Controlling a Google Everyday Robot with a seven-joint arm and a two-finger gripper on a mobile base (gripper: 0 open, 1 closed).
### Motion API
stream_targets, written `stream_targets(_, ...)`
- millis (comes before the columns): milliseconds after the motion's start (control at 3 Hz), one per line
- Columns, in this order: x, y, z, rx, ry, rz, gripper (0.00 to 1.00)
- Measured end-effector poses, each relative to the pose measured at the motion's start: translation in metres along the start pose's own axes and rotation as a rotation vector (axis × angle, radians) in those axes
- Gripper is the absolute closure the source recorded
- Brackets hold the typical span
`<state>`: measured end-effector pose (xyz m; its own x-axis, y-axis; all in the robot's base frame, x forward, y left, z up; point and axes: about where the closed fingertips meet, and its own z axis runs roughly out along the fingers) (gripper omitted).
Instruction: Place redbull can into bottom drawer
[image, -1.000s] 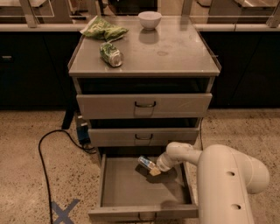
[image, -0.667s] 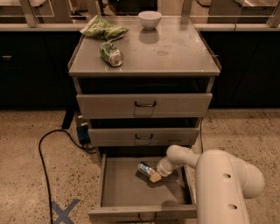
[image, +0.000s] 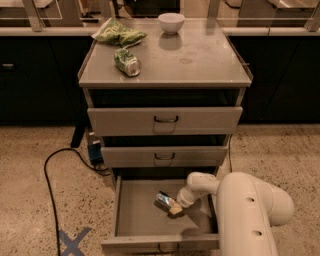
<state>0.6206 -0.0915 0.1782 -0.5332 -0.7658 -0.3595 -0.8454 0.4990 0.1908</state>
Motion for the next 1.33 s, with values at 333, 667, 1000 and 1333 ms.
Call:
stream_targets(333, 0.021, 0.016, 0.040, 0.043, 0.101, -0.046, 1.00)
stream_targets(667, 0.034, 0.025, 0.086, 0.096, 0.159, -0.040, 1.00)
stream_targets(1000, 0.032, 0.026, 0.082, 0.096, 0.159, -0.040, 1.00)
stream_targets(1333, 0.032, 0.026, 0.082, 0.096, 0.159, -0.040, 0.81)
